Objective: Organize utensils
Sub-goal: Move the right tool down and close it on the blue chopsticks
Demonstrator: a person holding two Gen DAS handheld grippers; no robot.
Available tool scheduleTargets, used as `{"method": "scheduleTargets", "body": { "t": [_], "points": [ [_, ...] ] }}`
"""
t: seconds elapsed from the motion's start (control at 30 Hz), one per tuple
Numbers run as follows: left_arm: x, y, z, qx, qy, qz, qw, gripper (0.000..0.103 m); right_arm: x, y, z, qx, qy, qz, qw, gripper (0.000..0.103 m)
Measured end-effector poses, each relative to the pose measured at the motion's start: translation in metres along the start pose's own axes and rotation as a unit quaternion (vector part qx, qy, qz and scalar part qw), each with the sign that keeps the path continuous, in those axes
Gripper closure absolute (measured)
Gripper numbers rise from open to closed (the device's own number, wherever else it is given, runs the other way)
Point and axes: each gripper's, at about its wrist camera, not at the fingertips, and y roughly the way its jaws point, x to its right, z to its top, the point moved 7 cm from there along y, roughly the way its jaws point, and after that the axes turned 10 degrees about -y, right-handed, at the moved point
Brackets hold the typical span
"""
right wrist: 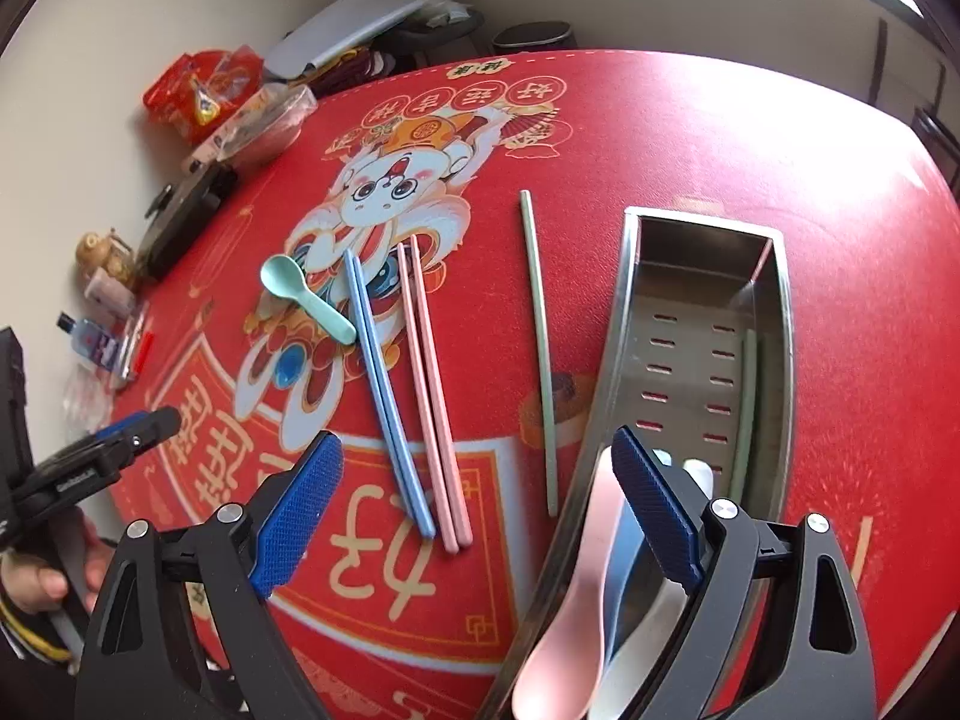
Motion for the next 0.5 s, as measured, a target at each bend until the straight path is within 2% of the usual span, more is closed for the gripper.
{"method": "scheduleTargets", "body": {
  "t": [0.07,0.1,0.17,0.27,0.37,0.5],
  "points": [
    [-0.003,0.002,0.001,0.001,0.005,-0.004,1.0000,0.026,-0.012,0.012,0.008,-0.010,-0.022,-0.003,1.000,0.038],
    [-0.004,0.003,0.002,0.001,0.006,-0.007,1.0000,0.025,-0.017,0.020,0.012,-0.019,-0.032,-0.006,0.999,0.042],
    [-0.005,0.005,0.004,0.001,0.007,-0.014,0.9999,0.026,-0.027,0.037,0.019,-0.033,-0.052,-0.002,0.998,0.068],
    [-0.004,0.007,0.008,0.006,0.014,-0.020,0.9997,0.025,-0.043,0.061,0.022,-0.061,-0.091,0.006,0.994,0.087],
    [-0.004,0.007,0.009,0.011,0.025,-0.021,0.9994,0.026,-0.054,0.078,0.025,-0.078,-0.119,0.003,0.990,0.094],
    [-0.013,0.008,0.011,0.012,0.023,-0.020,0.9995,0.026,-0.062,0.091,0.028,-0.090,-0.125,0.006,0.988,0.096]
  ]
}}
